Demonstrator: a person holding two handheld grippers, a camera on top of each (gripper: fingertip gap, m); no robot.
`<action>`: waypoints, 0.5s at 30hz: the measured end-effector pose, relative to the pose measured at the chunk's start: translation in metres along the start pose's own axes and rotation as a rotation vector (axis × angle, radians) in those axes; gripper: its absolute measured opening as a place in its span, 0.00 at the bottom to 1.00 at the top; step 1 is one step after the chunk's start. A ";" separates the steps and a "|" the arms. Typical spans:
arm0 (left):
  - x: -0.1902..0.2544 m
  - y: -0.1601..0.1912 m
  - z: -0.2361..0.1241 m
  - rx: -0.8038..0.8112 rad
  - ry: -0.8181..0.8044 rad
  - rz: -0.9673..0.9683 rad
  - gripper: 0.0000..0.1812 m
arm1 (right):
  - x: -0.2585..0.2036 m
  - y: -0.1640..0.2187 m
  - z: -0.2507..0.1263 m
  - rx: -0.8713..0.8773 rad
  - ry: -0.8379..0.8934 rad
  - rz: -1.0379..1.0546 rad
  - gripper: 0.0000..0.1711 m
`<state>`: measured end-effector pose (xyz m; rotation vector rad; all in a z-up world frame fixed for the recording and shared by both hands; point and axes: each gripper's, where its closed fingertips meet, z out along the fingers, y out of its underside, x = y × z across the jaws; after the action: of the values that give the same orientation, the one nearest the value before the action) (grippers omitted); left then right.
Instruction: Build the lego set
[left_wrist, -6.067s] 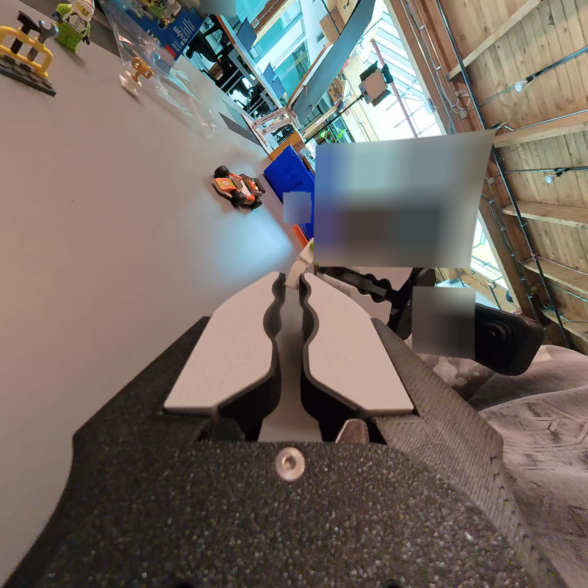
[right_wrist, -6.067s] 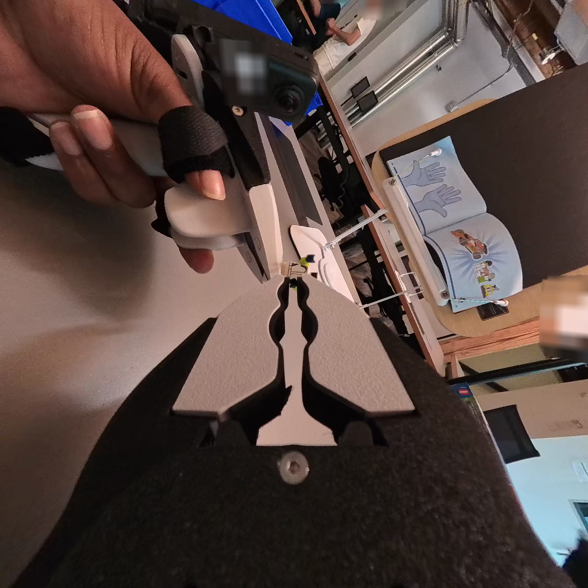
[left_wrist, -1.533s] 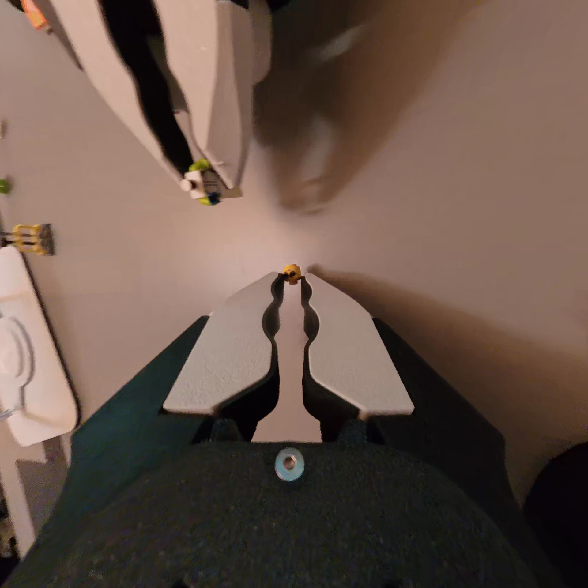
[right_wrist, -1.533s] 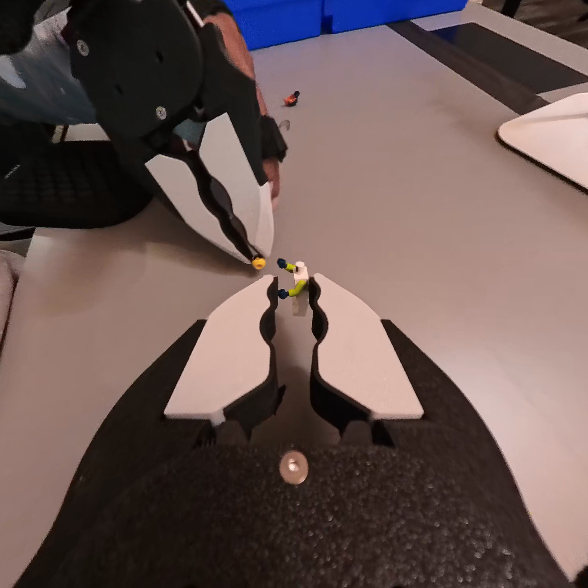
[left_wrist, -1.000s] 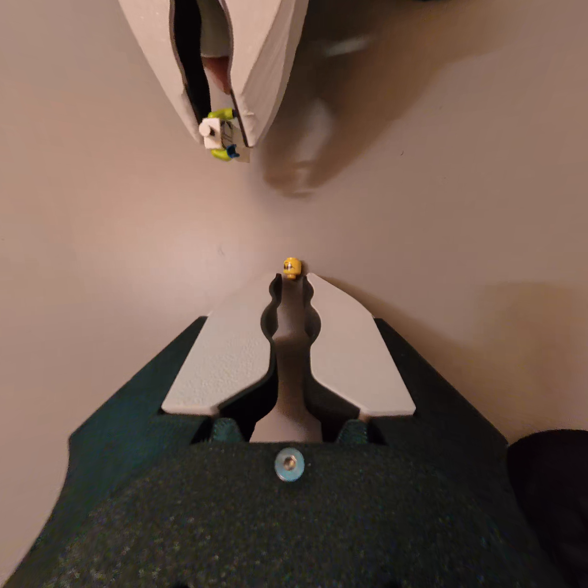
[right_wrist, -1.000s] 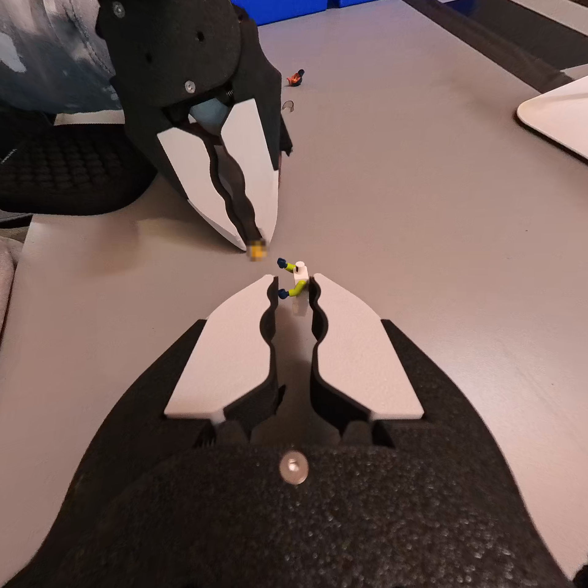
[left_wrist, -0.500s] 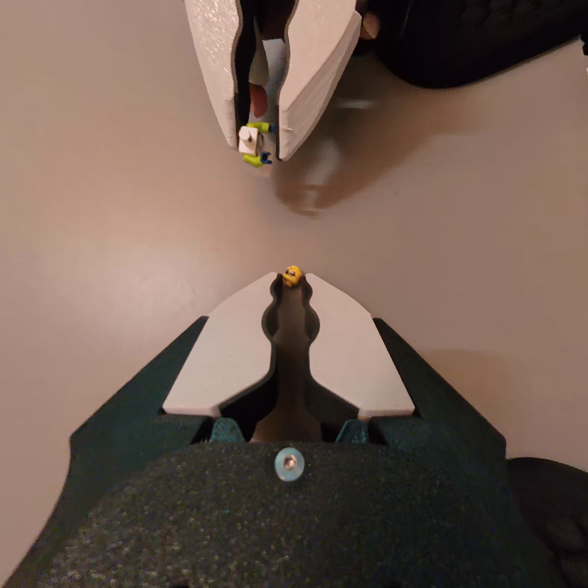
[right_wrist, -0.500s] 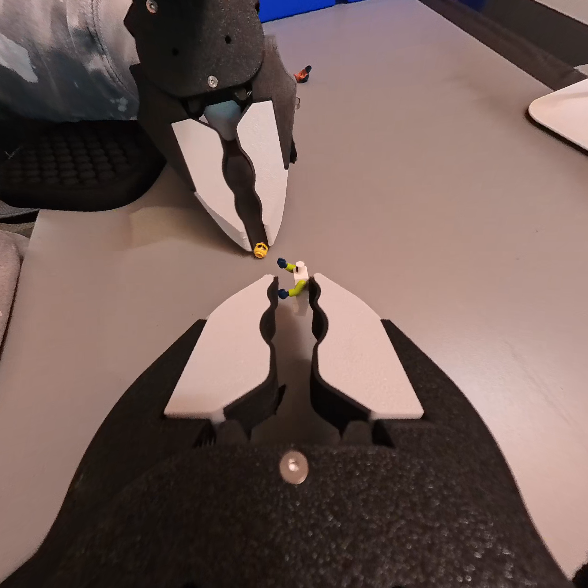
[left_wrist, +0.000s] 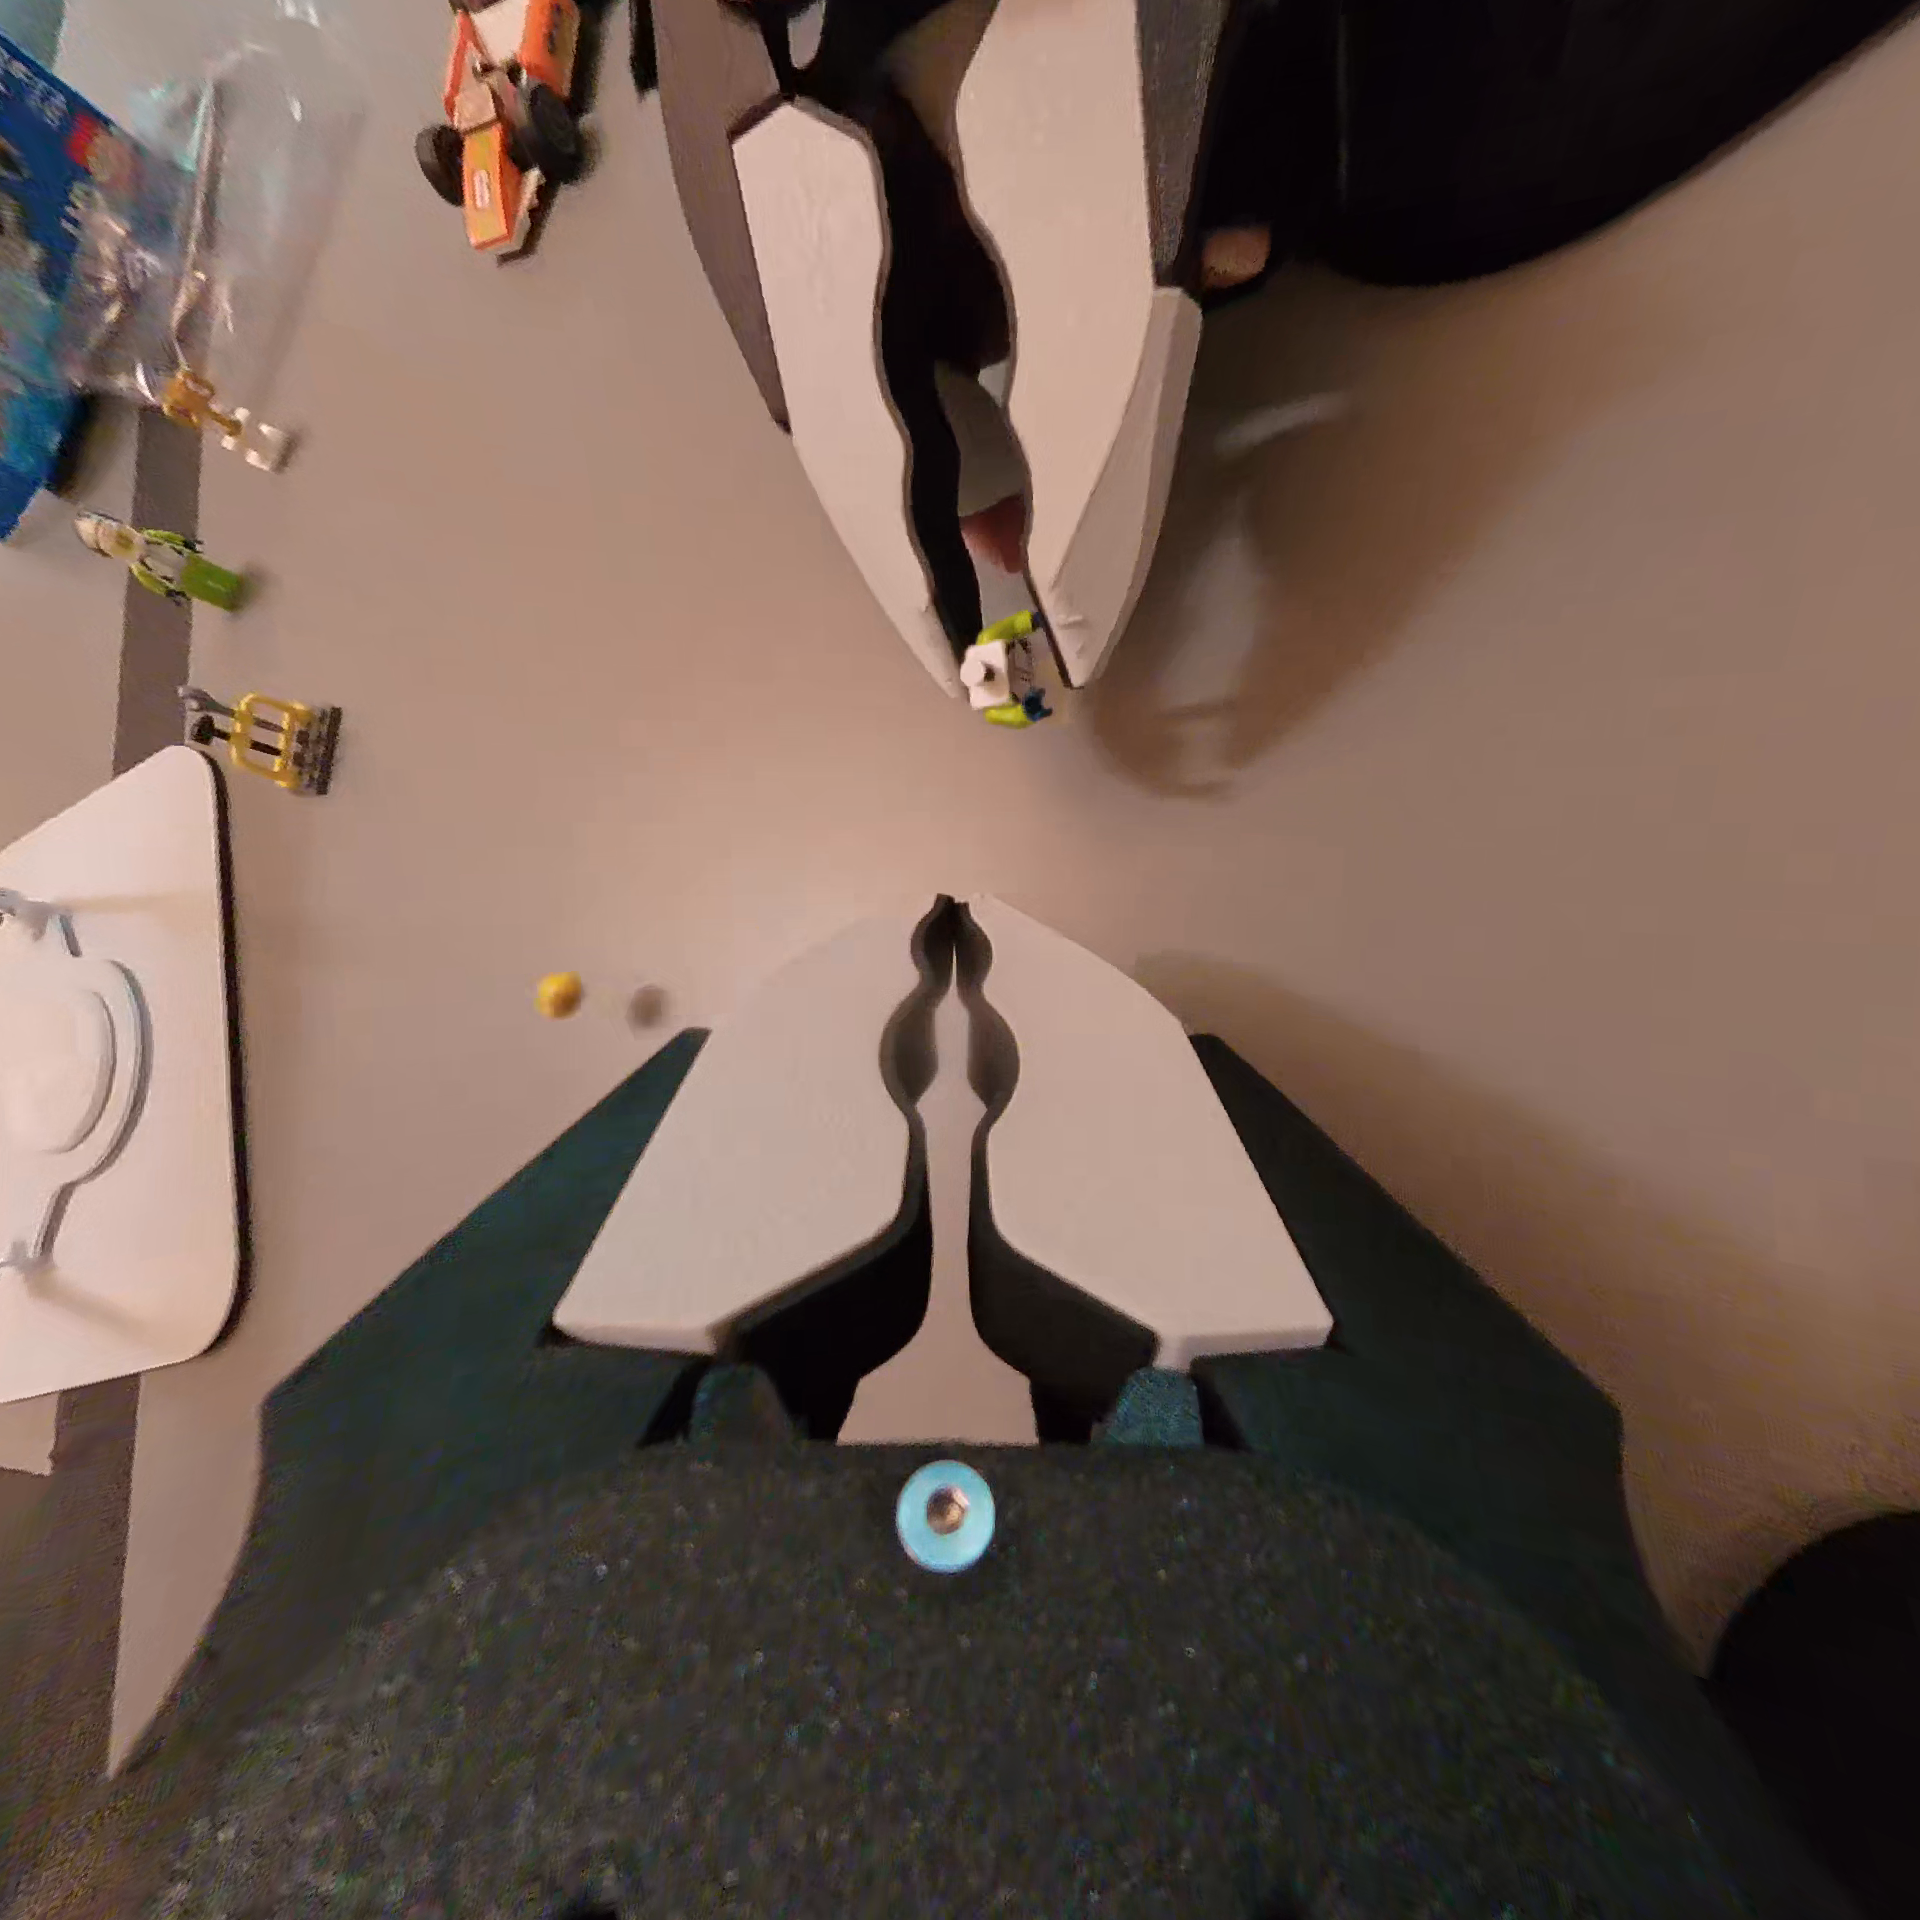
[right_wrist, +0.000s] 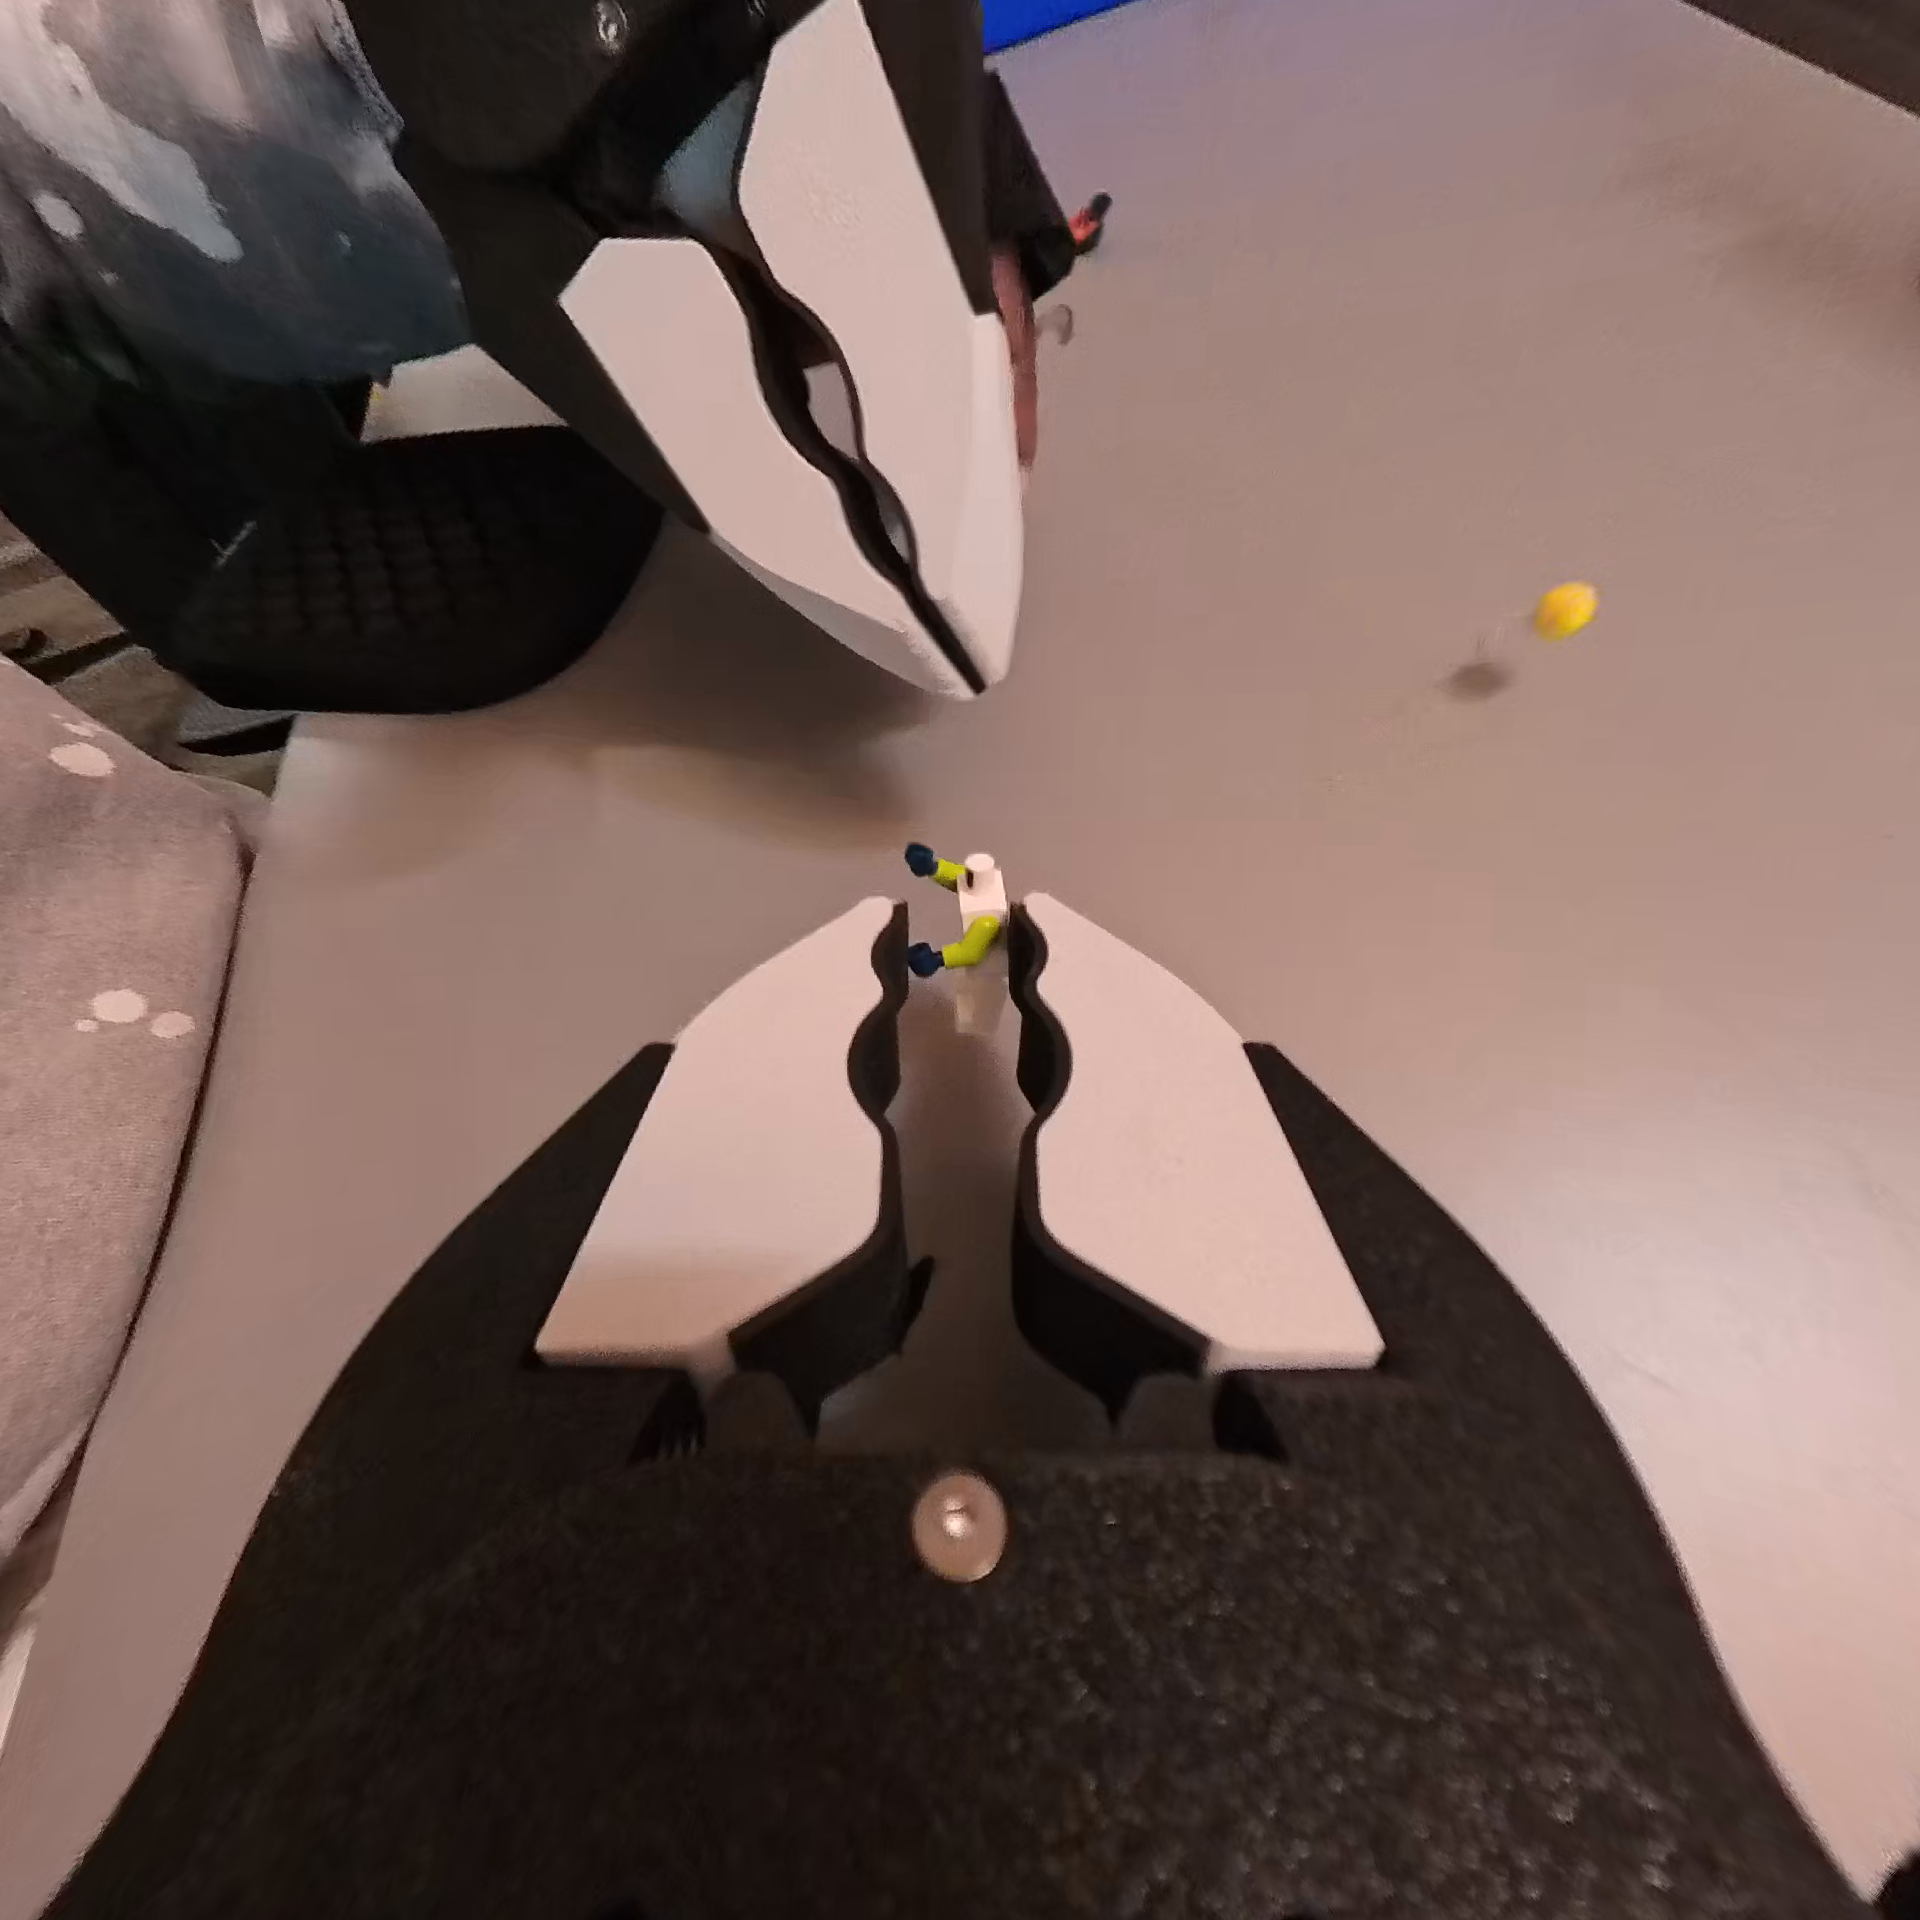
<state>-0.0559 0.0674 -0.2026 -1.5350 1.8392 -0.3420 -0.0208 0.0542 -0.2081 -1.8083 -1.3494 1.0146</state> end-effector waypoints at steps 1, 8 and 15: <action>-0.003 0.004 0.002 -0.012 -0.006 -0.006 0.00 | 0.001 0.001 0.000 -0.007 0.007 0.002 0.10; -0.099 0.049 0.011 -0.056 -0.241 -0.283 0.03 | 0.008 0.002 -0.003 -0.007 0.033 0.018 0.10; -0.206 0.062 0.054 0.111 -0.158 -0.559 0.25 | 0.010 0.004 -0.003 -0.011 0.035 0.018 0.10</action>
<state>-0.0575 0.2887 -0.2076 -1.9189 1.2258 -0.5501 -0.0139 0.0629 -0.2122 -1.8413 -1.3221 0.9825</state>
